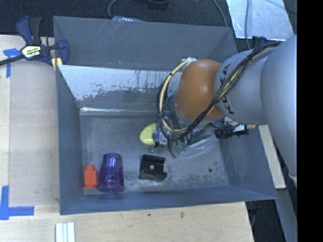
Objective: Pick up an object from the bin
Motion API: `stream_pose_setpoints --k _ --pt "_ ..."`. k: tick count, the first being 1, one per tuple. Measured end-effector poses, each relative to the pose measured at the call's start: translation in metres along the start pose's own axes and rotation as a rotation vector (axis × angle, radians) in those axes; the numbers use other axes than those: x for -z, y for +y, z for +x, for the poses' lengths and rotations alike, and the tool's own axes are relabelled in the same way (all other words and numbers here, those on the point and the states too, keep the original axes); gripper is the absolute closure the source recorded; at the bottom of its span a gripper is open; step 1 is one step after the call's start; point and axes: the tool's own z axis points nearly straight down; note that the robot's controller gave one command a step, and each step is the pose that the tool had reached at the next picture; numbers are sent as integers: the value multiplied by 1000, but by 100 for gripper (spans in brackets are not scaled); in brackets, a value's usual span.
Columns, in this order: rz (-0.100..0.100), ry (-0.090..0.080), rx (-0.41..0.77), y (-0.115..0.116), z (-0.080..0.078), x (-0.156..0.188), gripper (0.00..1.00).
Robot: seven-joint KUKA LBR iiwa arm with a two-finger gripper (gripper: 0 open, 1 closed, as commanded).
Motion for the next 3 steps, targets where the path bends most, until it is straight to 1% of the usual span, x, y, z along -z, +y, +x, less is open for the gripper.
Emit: stream_pose_setpoints --k 1,2,3 --pt "0 0 0 0 0 0 100" --pt "2 4 -12 1 8 50 100" --pt "0 0 -12 2 6 90 100"
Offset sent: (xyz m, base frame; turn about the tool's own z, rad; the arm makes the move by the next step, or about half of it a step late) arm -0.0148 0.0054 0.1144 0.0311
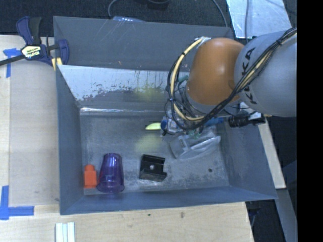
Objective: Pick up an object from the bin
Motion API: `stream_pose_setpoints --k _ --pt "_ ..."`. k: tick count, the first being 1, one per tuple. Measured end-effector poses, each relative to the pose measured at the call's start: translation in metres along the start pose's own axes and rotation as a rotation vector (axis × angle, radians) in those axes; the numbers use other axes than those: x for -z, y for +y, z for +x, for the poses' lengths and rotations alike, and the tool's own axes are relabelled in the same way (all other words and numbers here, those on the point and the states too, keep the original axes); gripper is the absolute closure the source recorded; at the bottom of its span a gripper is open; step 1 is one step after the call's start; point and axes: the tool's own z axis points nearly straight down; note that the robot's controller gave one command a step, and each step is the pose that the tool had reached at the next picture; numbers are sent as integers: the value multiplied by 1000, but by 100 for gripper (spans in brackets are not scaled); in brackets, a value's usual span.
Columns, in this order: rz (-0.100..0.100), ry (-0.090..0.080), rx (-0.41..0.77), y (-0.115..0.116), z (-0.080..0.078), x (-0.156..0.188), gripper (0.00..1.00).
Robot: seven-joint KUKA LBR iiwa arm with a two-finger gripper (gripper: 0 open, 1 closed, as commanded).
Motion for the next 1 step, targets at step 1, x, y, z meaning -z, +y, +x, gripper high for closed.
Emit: stream_pose_setpoints --k 1 --pt "-1 0 20 -16 -43 -8 100"
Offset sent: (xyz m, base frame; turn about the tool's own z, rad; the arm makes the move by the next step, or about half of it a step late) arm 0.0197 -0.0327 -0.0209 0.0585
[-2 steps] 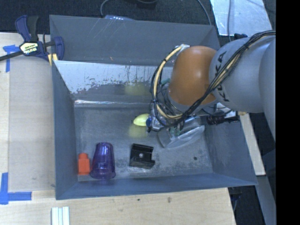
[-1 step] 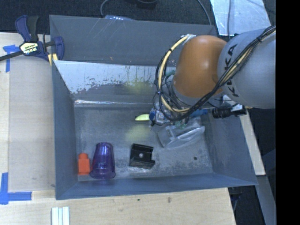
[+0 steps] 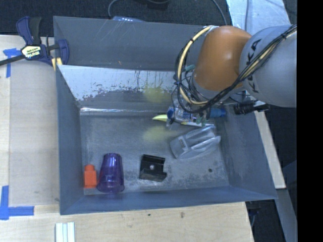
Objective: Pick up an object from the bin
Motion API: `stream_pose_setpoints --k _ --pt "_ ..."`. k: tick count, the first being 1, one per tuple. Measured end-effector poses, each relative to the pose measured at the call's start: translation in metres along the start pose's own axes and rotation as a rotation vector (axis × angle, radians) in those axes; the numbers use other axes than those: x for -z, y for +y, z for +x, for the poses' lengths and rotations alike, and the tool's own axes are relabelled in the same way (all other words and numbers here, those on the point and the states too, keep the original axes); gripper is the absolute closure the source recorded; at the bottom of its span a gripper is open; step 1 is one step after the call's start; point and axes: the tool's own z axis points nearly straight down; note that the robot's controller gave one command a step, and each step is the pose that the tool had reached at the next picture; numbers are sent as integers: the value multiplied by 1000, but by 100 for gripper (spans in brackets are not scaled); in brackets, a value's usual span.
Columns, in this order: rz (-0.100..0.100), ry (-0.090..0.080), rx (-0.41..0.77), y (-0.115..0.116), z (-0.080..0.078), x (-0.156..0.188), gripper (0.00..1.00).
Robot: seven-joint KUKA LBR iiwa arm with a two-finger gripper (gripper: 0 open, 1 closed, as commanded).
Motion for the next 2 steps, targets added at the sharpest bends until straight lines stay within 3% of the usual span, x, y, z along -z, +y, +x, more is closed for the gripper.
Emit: stream_pose_setpoints --k 1,2 --pt "-18 2 -4 1 -29 -3 100" --pt "1 6 -18 -10 -16 52 100"
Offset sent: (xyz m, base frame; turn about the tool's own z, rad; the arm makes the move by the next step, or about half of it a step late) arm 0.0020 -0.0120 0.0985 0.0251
